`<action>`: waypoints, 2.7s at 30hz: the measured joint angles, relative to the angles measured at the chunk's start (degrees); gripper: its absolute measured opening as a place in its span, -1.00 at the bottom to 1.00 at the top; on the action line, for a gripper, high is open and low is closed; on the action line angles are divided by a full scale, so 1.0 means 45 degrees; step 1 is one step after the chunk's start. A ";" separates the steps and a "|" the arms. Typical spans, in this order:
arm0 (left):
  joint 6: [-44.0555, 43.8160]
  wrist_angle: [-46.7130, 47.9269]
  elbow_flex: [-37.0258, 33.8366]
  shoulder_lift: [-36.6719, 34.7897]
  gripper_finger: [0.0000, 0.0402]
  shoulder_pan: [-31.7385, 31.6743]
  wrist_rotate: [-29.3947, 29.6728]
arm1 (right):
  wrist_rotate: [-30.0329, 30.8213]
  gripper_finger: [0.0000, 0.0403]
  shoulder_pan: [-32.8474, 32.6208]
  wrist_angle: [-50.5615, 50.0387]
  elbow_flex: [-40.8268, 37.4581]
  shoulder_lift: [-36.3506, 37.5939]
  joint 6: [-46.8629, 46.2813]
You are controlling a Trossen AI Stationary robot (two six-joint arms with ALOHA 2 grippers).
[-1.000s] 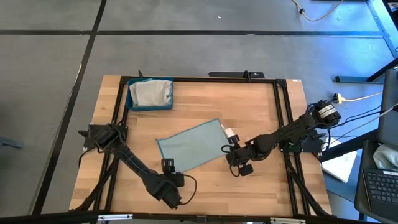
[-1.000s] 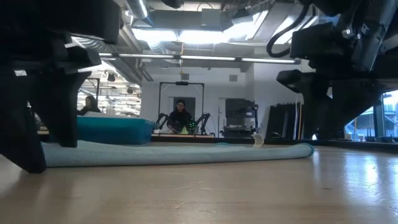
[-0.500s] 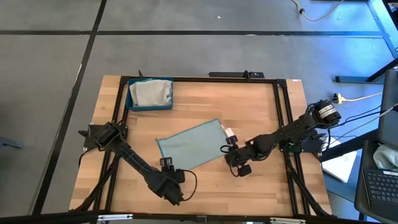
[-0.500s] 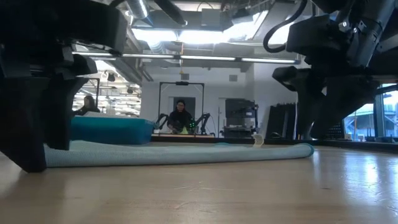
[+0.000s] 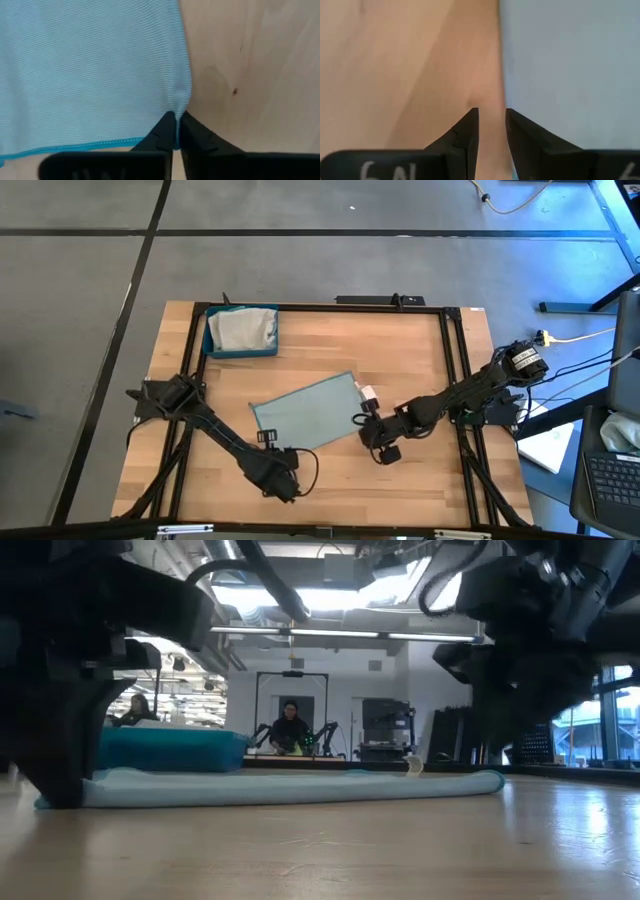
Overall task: Fold microfiber towels
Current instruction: Fold the light blue towel
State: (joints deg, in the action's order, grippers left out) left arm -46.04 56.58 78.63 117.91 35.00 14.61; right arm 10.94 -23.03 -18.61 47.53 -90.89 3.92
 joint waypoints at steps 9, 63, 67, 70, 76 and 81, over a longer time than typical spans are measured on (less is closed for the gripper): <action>-0.0080 0.1662 0.1435 0.0016 -0.99 -0.0309 0.0256 | -0.0444 -0.51 -0.0286 0.5927 0.0001 -0.0076 0.1036; -0.1015 -0.0489 0.3171 -0.0053 -1.00 -0.0122 -0.0223 | 0.4528 0.04 -0.1957 0.9763 0.6527 -0.8490 0.1320; -0.0977 -0.0503 0.3171 -0.0053 -0.99 -0.0220 -0.0440 | 0.4221 0.04 -0.1833 0.9854 0.6527 -0.8607 0.1597; -0.0940 -0.0475 0.3171 -0.0053 -1.00 -0.0287 -0.0494 | 0.4216 0.00 -0.1763 0.9937 0.6532 -0.8847 0.1789; -0.0734 -0.0585 0.3171 -0.0053 -1.00 -0.0282 -0.0561 | 0.4316 -0.31 -0.1768 1.0129 0.6537 -0.9000 0.1914; -0.0619 -0.0754 0.3171 -0.0053 -0.99 -0.0262 -0.0602 | 0.4381 -0.68 -0.1763 1.0340 0.6537 -0.9020 0.2427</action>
State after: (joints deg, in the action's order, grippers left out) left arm -48.83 53.19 92.90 117.67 33.82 11.90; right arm 30.65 -30.96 27.92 76.95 -131.48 14.84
